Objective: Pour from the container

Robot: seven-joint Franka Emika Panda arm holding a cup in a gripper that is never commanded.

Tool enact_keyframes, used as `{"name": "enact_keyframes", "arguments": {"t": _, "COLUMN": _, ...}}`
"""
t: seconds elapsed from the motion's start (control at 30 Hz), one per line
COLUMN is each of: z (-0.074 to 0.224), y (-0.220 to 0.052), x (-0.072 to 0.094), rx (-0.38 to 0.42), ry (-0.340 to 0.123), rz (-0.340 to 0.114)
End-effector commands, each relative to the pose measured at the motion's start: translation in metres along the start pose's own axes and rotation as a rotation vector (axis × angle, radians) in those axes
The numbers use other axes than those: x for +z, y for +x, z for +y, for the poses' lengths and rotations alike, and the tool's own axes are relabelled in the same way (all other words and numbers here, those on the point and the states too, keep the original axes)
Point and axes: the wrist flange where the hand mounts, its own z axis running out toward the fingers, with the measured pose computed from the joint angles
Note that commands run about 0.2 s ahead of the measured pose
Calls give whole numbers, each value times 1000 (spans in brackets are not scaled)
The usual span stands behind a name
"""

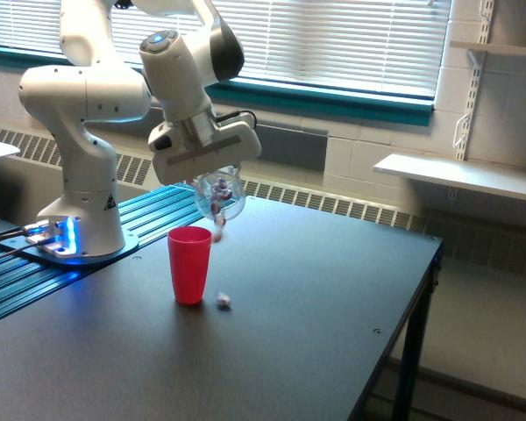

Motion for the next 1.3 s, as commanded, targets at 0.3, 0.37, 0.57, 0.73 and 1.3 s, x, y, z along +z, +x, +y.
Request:
{"name": "enact_keyframes", "arguments": {"t": 0.3, "z": 31, "y": -63, "x": 41, "rx": -305, "ry": 10, "rz": -40}}
{"name": "enact_keyframes", "arguments": {"t": 0.37, "z": 32, "y": -70, "x": 42, "rx": -341, "ry": 26, "rz": -37}}
{"name": "enact_keyframes", "arguments": {"t": 0.57, "z": 39, "y": -91, "x": 44, "rx": -277, "ry": 95, "rz": -34}}
{"name": "enact_keyframes", "arguments": {"t": 0.73, "z": 45, "y": -103, "x": 45, "rx": -209, "ry": 145, "rz": -40}}
{"name": "enact_keyframes", "arguments": {"t": 1.3, "z": 77, "y": -91, "x": 77, "rx": 20, "ry": 178, "rz": -139}}
